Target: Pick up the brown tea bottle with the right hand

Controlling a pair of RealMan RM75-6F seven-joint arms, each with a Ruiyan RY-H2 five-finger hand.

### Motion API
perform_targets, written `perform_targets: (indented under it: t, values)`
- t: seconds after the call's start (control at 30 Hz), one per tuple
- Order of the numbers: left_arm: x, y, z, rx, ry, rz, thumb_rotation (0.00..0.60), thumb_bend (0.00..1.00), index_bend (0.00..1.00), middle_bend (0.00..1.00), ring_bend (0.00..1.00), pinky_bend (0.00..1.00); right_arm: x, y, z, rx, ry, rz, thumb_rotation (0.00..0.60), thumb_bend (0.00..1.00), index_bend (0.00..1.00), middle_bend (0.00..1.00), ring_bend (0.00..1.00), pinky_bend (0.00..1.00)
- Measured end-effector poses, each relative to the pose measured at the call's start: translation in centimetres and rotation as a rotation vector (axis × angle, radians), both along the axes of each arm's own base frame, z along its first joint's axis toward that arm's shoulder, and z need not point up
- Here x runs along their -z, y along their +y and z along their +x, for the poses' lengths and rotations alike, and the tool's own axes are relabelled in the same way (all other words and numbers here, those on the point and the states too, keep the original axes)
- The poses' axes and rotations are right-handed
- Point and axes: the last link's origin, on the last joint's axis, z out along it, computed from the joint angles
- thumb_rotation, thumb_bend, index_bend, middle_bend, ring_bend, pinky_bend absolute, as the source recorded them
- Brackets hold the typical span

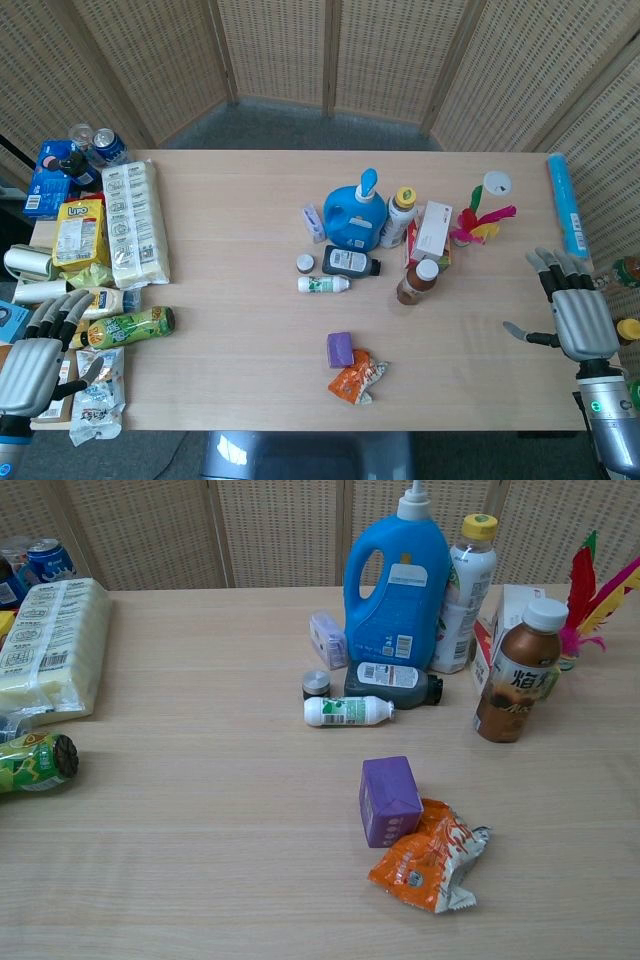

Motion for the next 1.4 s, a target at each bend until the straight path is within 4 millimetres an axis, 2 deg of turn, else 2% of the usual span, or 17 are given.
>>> perform_targets:
  t: [0.27, 0.57, 0.7, 1.0, 1.2, 1.4]
  values:
    - [-0.1, 0.1, 0.1, 0.013, -0.002, -0.002, 0.6, 0.37, 0.0, 0.0, 0.0, 0.0, 0.6, 0.3, 0.1, 0.016, -0.091, 0.029, 0.448, 0.12, 0.0, 0.0, 0.0, 0.0]
    - [-0.1, 0.5, 1.0, 0.06, -0.019, -0.013, 0.6, 0.37, 0.0, 0.0, 0.0, 0.0, 1.7, -0.2, 0.6, 0.015, -0.424, 0.14, 0.396, 0.12, 0.0, 0.0, 0.0, 0.0]
    - [0.2, 0.7, 1.3, 0.073, -0.027, -0.027, 0.6, 0.38, 0.0, 0.0, 0.0, 0.0, 2.8, -1.8, 0.6, 0.026, -0.57, 0.225, 0.392, 0.12, 0.0, 0.0, 0.0, 0.0]
    - [0.7, 1.1, 1.6, 0.08, -0.025, -0.04, 0.6, 0.37, 0.0, 0.0, 0.0, 0.0, 6.9, -6.8, 1.3, 0.04, -0.679, 0.352, 0.383, 0.12, 0.0, 0.0, 0.0, 0.0]
    - [0.7, 1.3, 1.8, 0.083, -0.02, -0.039, 0.6, 0.37, 0.0, 0.0, 0.0, 0.0, 9.1, -8.5, 1.4, 0.054, -0.717, 0.381, 0.381, 0.12, 0.0, 0.0, 0.0, 0.0]
    - [0.8, 1.3, 1.8, 0.077, -0.015, -0.041, 0.6, 0.38, 0.0, 0.0, 0.0, 0.0, 10.6, -9.5, 1.4, 0.07, -0.734, 0.409, 0.379, 0.12, 0.0, 0.0, 0.0, 0.0]
